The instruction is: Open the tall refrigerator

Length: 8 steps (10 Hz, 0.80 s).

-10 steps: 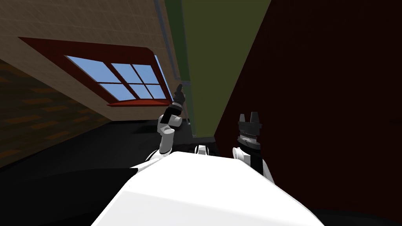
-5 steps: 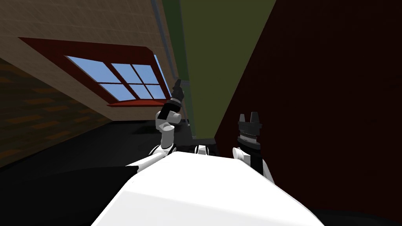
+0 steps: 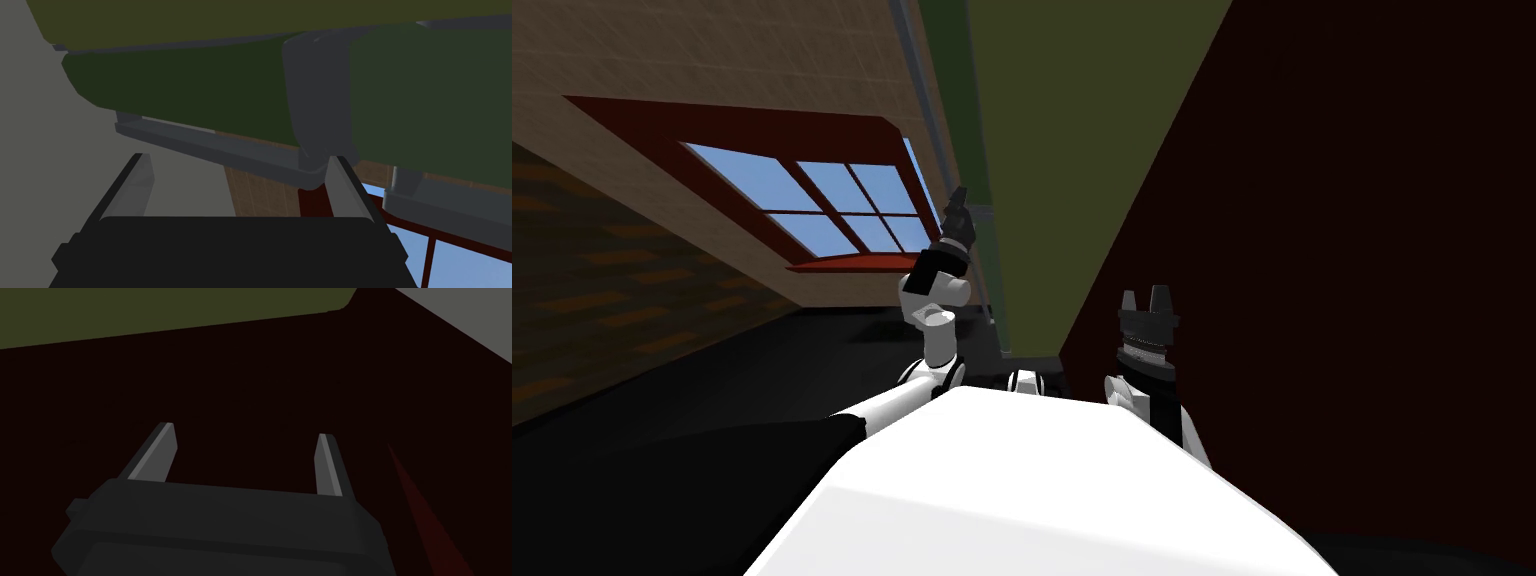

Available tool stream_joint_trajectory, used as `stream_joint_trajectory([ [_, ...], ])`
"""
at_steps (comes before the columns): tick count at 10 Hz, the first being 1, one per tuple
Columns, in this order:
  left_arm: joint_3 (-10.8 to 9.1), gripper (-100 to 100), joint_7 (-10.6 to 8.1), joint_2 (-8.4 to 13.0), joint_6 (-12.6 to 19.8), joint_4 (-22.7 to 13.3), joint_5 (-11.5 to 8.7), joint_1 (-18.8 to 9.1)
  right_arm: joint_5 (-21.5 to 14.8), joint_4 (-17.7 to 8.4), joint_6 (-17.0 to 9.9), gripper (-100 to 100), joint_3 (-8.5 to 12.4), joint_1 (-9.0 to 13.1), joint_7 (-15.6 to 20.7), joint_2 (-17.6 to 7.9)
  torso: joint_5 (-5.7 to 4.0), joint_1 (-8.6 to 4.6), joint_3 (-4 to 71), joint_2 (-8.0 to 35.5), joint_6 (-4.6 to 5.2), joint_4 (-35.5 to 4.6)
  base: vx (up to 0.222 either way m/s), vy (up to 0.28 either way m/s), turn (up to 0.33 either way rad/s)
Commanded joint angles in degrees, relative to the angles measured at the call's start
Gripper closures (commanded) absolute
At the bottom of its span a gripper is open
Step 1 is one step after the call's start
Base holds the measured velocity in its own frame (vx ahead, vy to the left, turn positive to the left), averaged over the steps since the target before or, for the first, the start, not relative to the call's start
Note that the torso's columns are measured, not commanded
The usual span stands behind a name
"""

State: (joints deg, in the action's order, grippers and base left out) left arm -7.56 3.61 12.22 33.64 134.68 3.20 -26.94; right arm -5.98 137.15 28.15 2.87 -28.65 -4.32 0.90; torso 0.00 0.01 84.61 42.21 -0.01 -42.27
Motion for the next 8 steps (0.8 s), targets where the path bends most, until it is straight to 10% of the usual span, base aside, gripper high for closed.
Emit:
stream_joint_trajectory([
  [1,-1.31,-100,0.81,-0.3,4.0,0.3,1.0,-2.7,0.0,0.0,0.0,0,0.0,0.0,0.0,0.0,0.01,0.04,0.0,0.0,0.01,0.0,0.108,0.016,0.027],
  [8,-5.51,-100,3.23,-2.2,12.8,1.1,3.7,-9.5,0.0,0.0,0.0,0,0.0,0.0,0.0,0.0,-0.69,-0.78,0.6,-0.5,0.56,-0.3,0.078,0.011,0.047],
])
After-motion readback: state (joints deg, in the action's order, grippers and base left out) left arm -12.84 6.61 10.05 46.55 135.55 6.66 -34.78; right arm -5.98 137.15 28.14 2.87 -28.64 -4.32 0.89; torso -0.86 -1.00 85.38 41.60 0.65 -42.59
